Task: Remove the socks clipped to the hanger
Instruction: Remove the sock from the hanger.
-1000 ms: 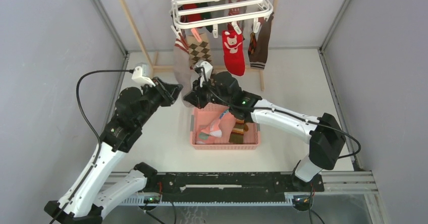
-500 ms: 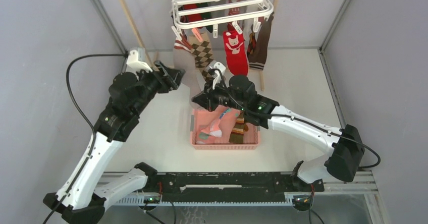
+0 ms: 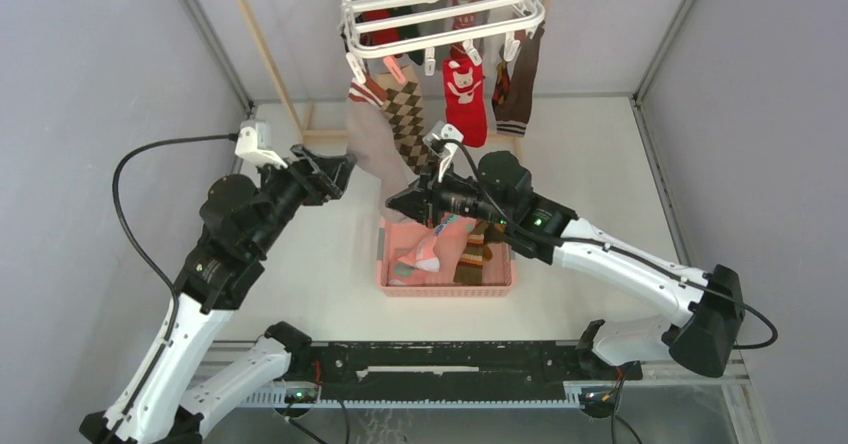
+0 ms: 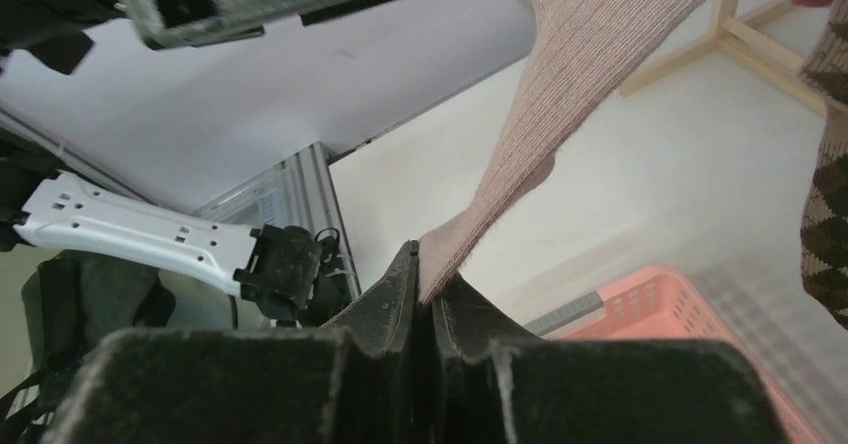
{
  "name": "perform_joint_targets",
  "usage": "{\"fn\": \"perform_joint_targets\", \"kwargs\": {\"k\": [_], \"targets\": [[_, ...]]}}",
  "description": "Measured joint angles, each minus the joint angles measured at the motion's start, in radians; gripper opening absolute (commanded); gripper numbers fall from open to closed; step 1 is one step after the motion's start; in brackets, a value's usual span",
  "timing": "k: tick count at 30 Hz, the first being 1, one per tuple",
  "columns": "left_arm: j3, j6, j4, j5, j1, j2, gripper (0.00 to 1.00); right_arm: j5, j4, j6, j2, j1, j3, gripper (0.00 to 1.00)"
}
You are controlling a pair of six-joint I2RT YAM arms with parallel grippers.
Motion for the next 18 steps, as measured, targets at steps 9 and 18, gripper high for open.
{"fn": "perform_joint_targets", "kwargs": {"k": [9,18], "targets": [[-0.212,-0.043,0.111,0.063,0.000,-0.079,0.77,-0.050,0.032,0.035,-0.036,0.004,-0.021,0.13],[-0.278,-0.085,0.261,0.148,0.002,-0.082,0.81,-0.100,0.076,0.068,0.014,0.005,-0.022,0.13]]}}
